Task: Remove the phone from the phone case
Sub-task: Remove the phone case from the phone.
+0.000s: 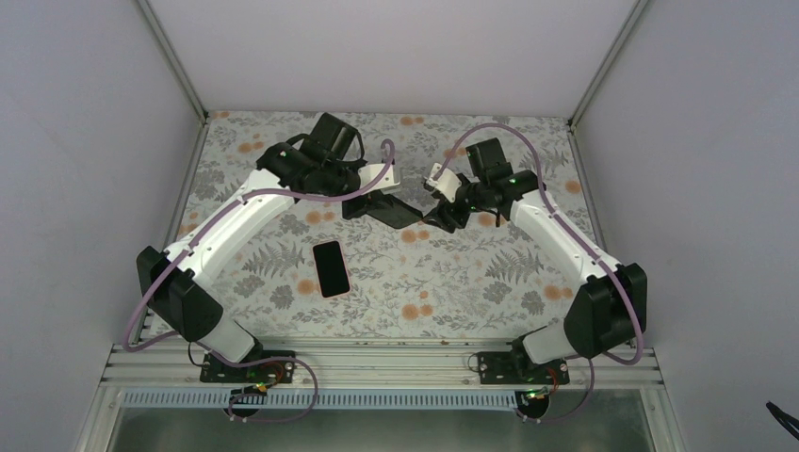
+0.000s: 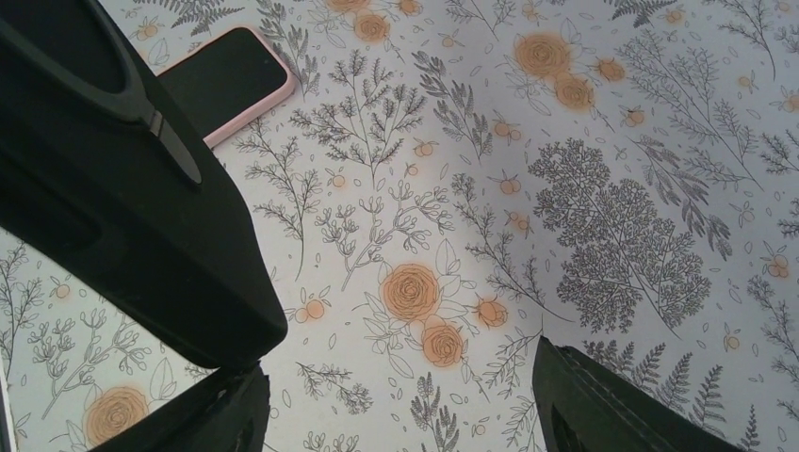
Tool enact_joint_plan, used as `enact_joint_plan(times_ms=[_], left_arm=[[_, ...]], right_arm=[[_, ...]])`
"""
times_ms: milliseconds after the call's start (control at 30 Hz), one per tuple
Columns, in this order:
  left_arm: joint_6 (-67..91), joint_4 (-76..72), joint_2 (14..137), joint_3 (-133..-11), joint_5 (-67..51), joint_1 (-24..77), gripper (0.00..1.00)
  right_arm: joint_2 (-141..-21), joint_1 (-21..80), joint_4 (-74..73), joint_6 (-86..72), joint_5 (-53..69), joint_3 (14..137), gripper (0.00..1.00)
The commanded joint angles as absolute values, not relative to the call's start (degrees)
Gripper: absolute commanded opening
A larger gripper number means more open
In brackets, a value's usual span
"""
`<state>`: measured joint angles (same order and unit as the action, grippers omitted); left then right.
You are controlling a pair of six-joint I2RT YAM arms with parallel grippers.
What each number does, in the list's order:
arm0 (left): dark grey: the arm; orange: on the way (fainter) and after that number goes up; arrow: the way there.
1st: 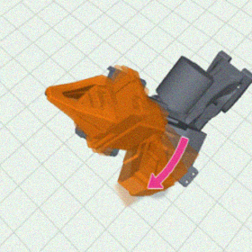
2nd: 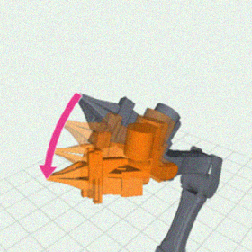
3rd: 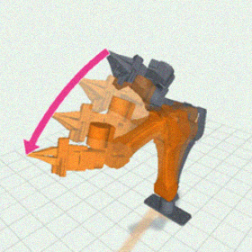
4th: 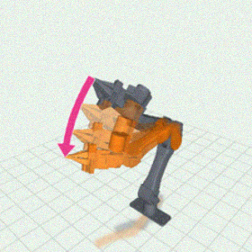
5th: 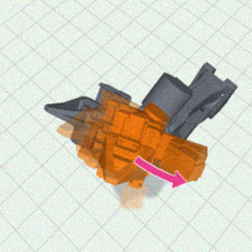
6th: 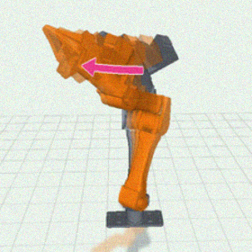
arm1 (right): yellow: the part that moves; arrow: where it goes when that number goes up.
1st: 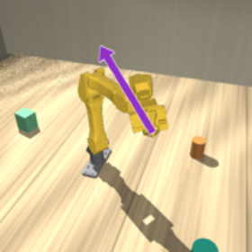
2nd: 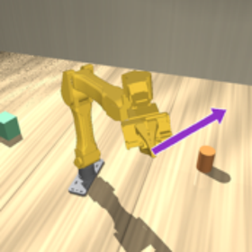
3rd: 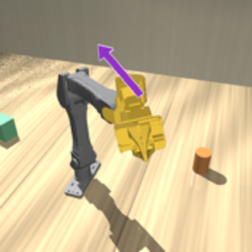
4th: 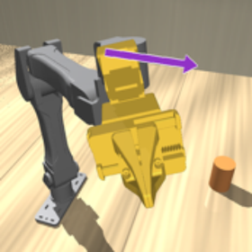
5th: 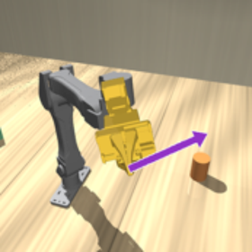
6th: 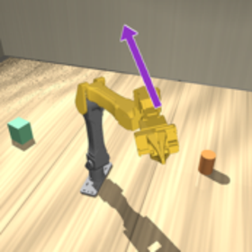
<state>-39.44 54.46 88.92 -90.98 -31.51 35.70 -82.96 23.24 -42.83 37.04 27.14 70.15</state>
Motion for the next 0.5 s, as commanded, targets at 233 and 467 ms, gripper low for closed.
enact_joint_plan(times_ms=[233, 467], left_arm=[[-39.73, 52.90, 88.74, -92.38, -35.70, 35.77, 0.02], [-40.67, 54.48, 89.58, -92.49, -37.97, 36.01, 0.02]], right_arm=[[-84.86, 23.64, -37.60, 35.59, 25.65, 74.24, 0.72], [-85.45, 23.64, -35.59, 34.40, 24.95, 76.08, 0.72]])
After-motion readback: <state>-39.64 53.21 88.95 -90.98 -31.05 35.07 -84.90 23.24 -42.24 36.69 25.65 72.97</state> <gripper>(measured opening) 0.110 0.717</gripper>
